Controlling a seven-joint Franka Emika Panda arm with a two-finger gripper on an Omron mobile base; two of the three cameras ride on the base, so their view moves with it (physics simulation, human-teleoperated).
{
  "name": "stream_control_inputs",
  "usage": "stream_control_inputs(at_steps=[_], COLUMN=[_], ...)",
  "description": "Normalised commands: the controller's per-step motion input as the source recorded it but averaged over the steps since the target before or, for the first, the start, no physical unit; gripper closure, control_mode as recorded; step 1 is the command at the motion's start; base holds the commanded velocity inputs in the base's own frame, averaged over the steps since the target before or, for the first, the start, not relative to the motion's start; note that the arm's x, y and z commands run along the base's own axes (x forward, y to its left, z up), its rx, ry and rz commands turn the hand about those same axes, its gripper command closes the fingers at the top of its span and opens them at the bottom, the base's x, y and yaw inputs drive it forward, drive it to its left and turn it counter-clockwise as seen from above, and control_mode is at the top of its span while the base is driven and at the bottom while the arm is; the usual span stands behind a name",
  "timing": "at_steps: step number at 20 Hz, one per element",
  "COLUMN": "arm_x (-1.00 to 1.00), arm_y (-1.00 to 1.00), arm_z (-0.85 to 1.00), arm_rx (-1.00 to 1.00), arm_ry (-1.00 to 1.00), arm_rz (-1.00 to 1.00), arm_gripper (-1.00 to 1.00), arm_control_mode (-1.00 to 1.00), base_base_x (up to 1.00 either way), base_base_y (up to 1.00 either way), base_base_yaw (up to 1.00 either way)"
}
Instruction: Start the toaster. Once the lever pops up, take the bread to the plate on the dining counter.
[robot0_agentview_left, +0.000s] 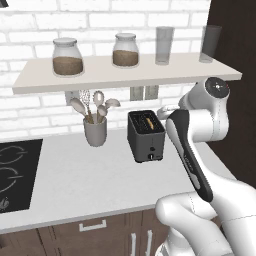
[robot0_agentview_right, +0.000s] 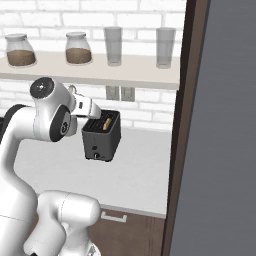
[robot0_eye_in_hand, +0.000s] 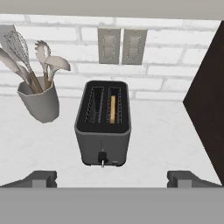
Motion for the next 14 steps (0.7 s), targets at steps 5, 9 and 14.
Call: stream_control_inputs(at_steps=[5, 9, 14], arm_x=[0.00, 0.00, 0.00], arm_y=[0.00, 0.00, 0.00], arm_z=[0.00, 0.00, 0.00], arm_rx=[0.00, 0.00, 0.00], arm_ry=[0.00, 0.00, 0.00], arm_rz=[0.00, 0.00, 0.00], arm_gripper=[-1.00, -1.00, -1.00], arm_control_mode=[-1.00, -1.00, -1.00], base_base_x=[0.00, 0.00, 0.00], base_base_y=[0.00, 0.00, 0.00], base_base_yaw=[0.00, 0.00, 0.00])
